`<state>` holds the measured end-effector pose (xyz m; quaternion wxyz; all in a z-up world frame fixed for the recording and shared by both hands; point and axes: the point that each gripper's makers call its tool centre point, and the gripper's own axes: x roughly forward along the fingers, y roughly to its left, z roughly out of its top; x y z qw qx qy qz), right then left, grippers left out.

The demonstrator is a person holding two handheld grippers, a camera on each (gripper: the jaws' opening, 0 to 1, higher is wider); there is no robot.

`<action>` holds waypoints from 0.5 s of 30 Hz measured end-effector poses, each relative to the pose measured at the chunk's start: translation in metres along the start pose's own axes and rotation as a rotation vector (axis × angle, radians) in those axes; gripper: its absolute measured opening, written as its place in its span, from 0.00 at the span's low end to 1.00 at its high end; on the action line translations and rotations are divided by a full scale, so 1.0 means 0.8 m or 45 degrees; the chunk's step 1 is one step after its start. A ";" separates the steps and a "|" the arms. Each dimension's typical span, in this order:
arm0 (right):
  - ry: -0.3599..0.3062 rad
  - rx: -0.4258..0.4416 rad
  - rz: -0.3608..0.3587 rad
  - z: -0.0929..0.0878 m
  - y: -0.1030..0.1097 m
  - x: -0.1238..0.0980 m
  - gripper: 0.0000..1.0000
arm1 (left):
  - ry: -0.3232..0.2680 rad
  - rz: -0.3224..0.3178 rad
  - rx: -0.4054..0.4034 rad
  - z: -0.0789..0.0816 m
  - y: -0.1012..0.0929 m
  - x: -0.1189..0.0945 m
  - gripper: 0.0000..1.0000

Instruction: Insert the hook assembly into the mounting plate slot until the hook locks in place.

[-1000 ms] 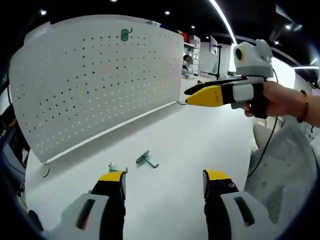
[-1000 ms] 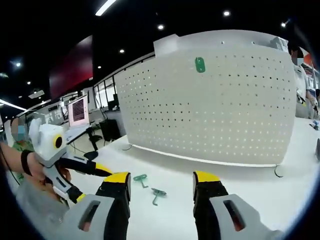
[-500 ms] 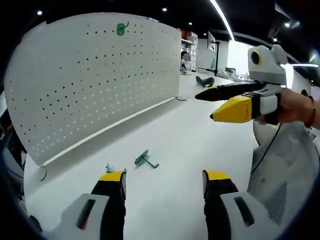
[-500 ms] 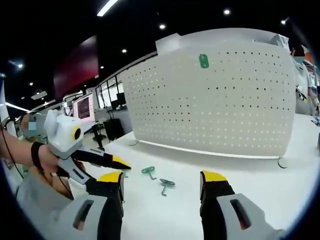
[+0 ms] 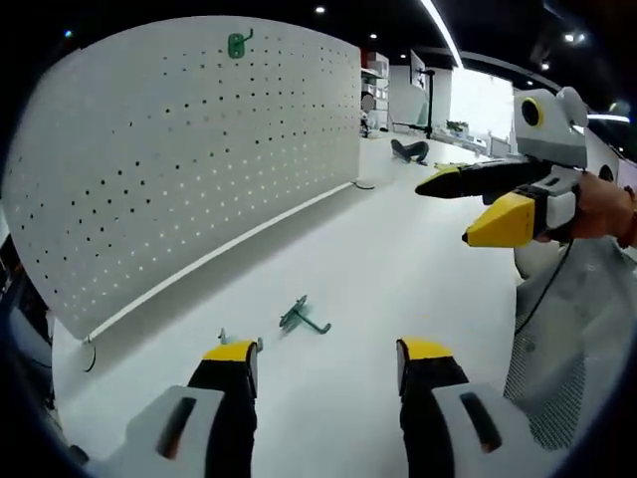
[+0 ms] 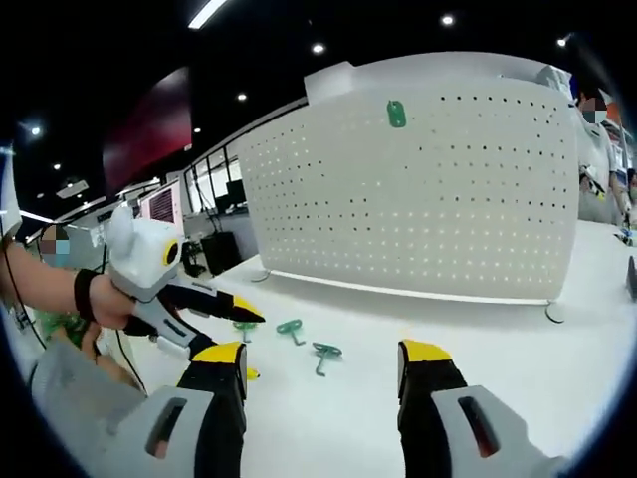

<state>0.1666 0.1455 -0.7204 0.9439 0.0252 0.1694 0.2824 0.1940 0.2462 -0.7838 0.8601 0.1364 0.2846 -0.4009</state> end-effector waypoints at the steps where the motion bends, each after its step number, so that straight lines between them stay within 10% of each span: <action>1: 0.012 0.000 -0.004 -0.003 -0.002 -0.001 0.62 | 0.006 0.002 0.008 -0.001 0.002 0.001 0.53; 15: -0.004 0.065 -0.037 -0.013 -0.009 -0.008 0.60 | 0.067 -0.018 0.058 -0.009 0.013 0.022 0.46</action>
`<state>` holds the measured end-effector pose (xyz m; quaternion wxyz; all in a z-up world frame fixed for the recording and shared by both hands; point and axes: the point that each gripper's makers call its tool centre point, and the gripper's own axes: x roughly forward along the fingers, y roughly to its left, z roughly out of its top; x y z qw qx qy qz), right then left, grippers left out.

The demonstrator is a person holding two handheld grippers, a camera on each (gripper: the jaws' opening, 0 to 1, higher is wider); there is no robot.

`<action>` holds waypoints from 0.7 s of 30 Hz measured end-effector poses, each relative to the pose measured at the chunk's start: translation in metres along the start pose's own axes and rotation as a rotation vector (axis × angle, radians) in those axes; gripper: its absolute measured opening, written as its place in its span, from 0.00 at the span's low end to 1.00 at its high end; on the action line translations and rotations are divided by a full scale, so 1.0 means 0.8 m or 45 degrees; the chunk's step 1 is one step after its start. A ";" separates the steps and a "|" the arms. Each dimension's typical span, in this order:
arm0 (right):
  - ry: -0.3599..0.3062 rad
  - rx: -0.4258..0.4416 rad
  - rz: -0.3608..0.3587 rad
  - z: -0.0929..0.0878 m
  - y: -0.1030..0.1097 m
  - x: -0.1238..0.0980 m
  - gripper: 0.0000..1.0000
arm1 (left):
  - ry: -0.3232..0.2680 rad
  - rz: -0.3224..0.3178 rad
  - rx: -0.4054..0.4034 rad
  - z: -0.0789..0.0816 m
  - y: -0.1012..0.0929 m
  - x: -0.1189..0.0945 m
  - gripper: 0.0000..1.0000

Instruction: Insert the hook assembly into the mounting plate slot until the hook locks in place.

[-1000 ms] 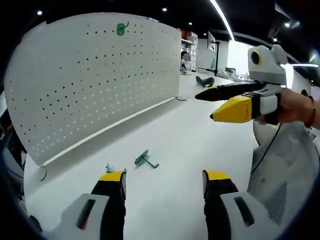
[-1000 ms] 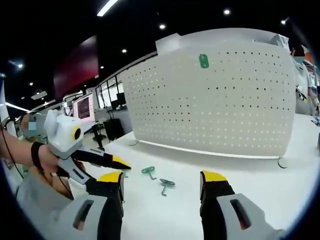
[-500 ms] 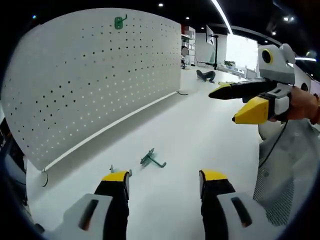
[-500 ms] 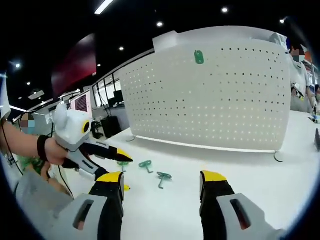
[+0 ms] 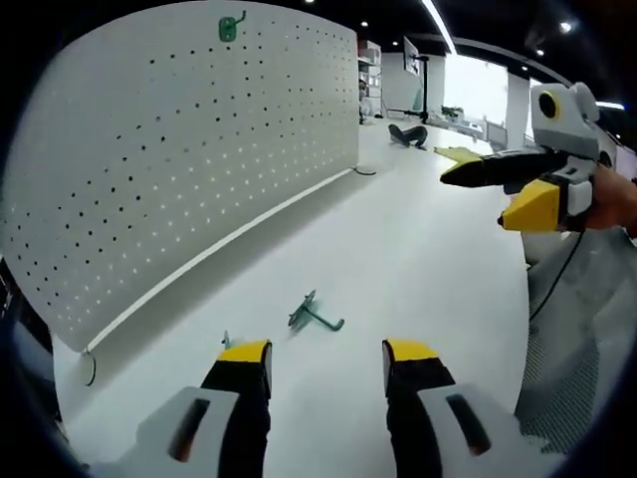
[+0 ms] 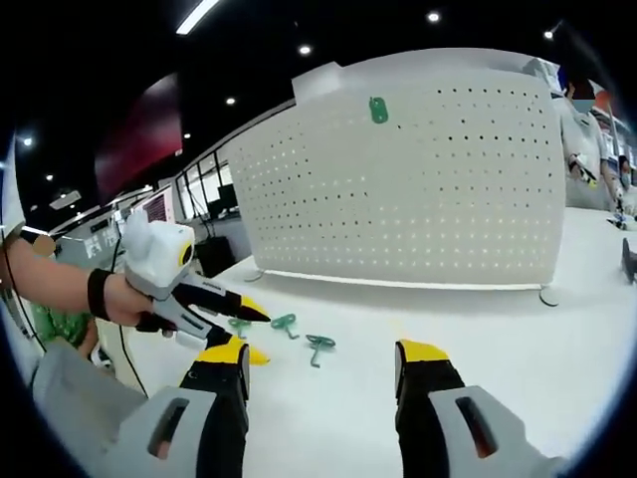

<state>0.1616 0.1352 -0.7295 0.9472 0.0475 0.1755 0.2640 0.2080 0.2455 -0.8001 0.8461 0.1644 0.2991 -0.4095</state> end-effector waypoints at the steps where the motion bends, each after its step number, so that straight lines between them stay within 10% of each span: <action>1: 0.002 0.000 -0.001 -0.001 0.000 0.000 0.60 | 0.006 -0.003 0.007 -0.001 0.002 0.001 0.46; 21: -0.027 0.121 0.024 -0.005 0.001 -0.001 0.57 | 0.030 -0.003 0.161 0.009 0.020 0.029 0.29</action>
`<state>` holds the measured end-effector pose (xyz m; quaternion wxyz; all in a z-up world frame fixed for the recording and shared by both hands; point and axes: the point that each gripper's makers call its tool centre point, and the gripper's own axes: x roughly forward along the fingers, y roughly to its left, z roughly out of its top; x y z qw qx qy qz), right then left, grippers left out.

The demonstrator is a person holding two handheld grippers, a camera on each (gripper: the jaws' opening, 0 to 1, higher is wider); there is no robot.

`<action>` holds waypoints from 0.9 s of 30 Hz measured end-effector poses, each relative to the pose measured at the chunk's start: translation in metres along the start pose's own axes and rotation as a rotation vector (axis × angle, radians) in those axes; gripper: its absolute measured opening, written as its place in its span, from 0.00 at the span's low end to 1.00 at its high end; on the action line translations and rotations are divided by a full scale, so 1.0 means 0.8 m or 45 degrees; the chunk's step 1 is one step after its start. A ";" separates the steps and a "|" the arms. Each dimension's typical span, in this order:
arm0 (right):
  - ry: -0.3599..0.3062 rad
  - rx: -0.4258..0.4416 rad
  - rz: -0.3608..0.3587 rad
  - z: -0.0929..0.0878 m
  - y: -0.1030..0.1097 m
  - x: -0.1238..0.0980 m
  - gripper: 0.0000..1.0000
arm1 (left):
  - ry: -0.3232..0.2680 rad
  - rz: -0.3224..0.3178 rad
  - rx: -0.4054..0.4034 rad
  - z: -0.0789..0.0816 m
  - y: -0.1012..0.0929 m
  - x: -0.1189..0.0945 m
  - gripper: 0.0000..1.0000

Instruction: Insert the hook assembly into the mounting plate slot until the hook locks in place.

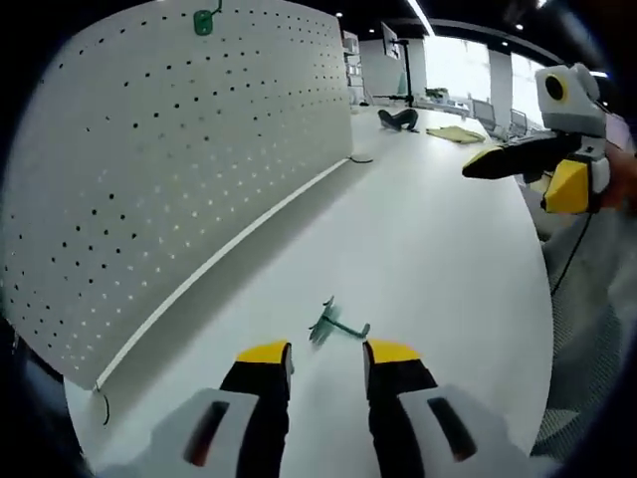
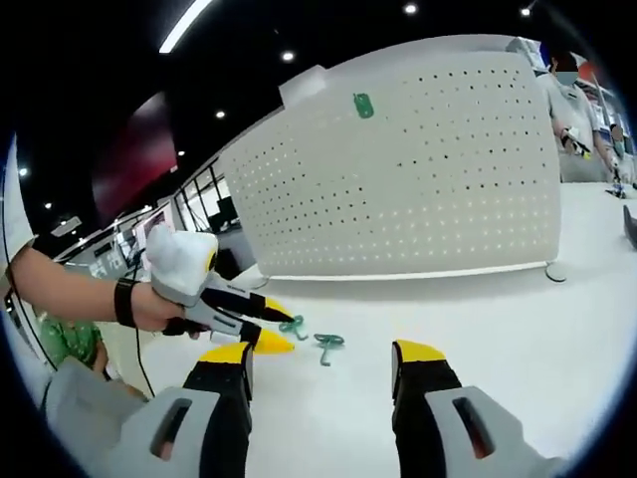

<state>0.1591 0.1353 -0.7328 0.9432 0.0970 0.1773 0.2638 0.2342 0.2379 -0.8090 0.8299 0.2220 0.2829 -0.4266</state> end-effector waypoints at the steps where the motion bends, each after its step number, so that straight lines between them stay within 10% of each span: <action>1: 0.001 0.009 0.002 0.000 0.000 0.000 0.57 | -0.001 -0.004 0.012 0.001 0.000 0.002 0.28; 27: -0.013 0.104 0.016 -0.003 -0.001 -0.004 0.56 | 0.112 -0.020 0.213 0.000 0.005 0.039 0.21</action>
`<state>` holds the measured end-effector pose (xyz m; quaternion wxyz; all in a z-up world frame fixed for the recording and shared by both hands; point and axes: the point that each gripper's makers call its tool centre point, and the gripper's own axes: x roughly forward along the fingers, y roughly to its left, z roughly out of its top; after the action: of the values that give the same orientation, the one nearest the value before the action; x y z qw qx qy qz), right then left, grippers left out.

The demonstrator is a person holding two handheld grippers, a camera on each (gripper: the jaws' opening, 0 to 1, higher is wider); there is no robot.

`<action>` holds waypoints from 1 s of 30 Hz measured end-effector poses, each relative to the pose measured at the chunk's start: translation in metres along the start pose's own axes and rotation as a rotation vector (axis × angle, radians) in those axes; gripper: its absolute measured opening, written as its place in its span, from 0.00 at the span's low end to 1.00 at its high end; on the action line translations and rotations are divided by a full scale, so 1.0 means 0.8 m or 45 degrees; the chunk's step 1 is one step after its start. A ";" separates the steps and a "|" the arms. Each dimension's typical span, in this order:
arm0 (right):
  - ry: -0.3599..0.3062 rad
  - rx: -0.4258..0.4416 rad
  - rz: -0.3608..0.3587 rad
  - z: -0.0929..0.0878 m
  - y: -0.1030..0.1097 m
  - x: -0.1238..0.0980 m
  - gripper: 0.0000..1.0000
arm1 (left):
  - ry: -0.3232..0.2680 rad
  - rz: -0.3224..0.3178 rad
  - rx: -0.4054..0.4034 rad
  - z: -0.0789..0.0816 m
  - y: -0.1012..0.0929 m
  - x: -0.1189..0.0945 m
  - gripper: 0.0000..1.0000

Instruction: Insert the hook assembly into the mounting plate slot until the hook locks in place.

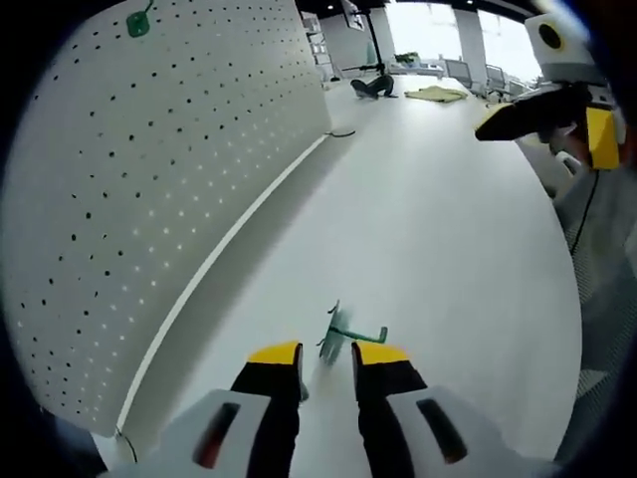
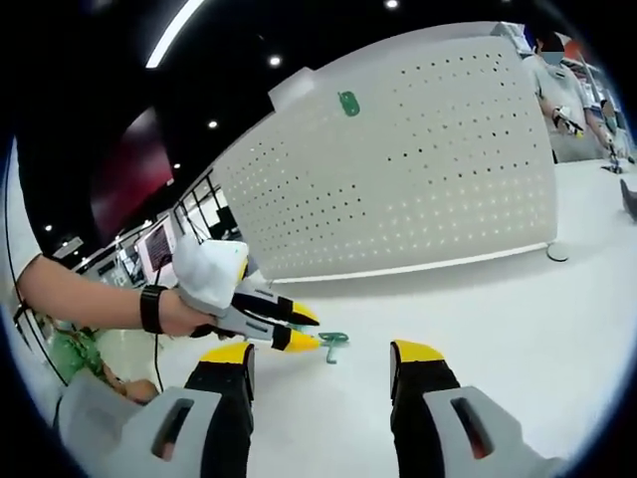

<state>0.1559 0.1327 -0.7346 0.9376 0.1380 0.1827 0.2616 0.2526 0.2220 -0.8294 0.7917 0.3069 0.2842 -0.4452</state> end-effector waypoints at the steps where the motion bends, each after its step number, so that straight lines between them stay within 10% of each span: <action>1: -0.001 0.005 -0.001 0.000 0.000 0.000 0.56 | 0.004 0.000 0.009 0.000 0.001 0.001 0.22; 30: 0.027 0.049 0.004 -0.008 -0.003 0.000 0.52 | 0.065 -0.069 0.102 -0.008 -0.004 0.027 0.11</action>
<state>0.1541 0.1317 -0.7411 0.9324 0.1535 0.1973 0.2610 0.2582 0.2135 -0.8500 0.7591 0.3417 0.2945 -0.4693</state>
